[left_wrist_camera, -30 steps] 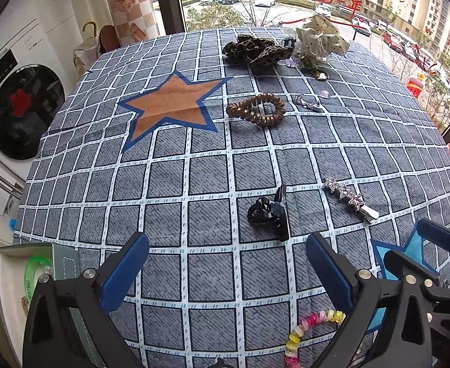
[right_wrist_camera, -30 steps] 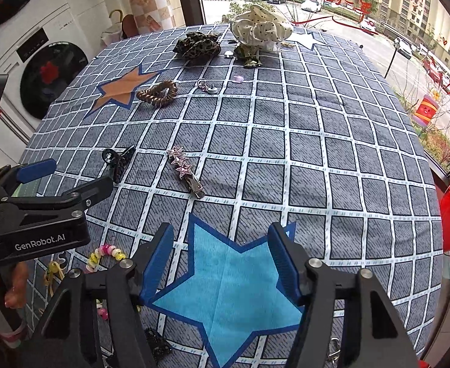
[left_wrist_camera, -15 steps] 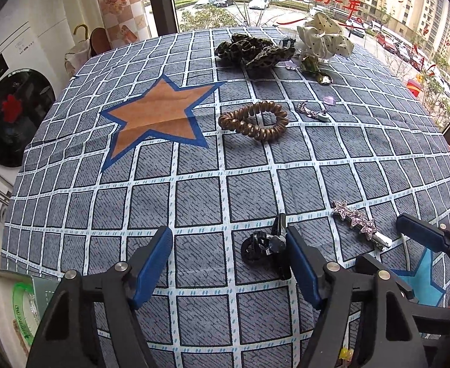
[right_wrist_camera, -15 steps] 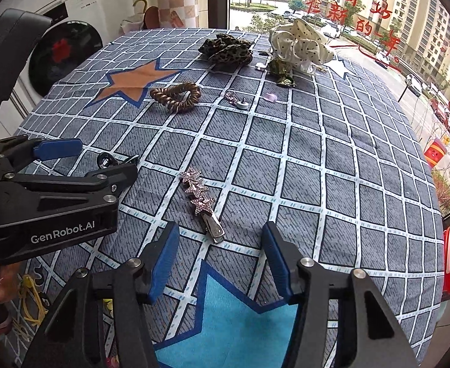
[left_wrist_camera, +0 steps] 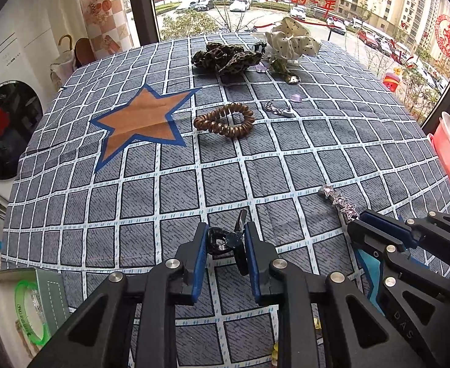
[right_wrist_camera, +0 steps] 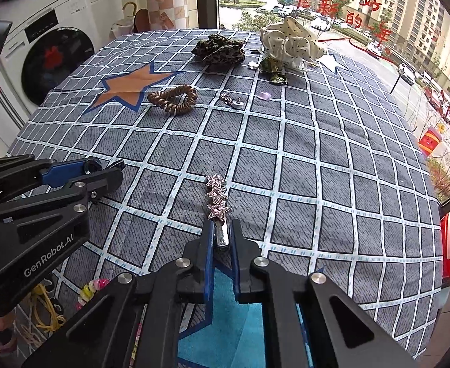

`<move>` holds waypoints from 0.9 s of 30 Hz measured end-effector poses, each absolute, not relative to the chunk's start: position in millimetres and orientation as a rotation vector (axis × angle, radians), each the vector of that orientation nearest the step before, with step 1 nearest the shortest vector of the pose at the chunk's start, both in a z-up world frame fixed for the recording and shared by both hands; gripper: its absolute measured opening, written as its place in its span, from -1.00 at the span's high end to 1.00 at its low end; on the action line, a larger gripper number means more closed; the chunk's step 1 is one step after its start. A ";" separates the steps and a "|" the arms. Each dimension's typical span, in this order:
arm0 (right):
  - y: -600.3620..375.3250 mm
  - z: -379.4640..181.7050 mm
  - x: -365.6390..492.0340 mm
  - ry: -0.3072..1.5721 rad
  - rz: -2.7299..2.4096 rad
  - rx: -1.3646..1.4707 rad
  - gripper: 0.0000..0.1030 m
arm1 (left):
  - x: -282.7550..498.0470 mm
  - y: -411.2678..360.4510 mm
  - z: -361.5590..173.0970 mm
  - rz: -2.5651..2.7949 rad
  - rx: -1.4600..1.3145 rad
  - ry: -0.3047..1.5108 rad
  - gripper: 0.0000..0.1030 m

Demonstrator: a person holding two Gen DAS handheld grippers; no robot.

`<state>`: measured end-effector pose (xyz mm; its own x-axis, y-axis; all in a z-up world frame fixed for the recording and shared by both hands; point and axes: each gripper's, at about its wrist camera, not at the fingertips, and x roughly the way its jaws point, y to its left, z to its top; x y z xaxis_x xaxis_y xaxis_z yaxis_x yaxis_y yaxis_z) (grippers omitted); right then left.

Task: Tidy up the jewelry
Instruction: 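Carry the claw clip with the left tool while the right tool carries the star clip to the tray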

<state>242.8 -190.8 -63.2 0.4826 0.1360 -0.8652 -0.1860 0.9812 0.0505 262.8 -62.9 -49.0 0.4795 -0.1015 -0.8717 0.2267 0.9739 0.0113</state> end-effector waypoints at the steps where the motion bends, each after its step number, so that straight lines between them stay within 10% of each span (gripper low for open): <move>1: -194.6 -60.8 239.5 1.050 0.197 -0.035 0.79 | 258.3 -62.0 -46.1 -0.205 0.131 1.050 0.40; 27: -210.9 -21.8 100.1 1.056 0.224 0.147 0.78 | 101.4 -6.2 11.5 -0.245 0.061 0.944 0.40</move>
<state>100.1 -210.9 -21.8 0.4724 0.2527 -0.8444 -0.1124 0.9675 0.2266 101.4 -6.2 11.5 0.5611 -0.1813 -0.8076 0.2342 0.9706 -0.0552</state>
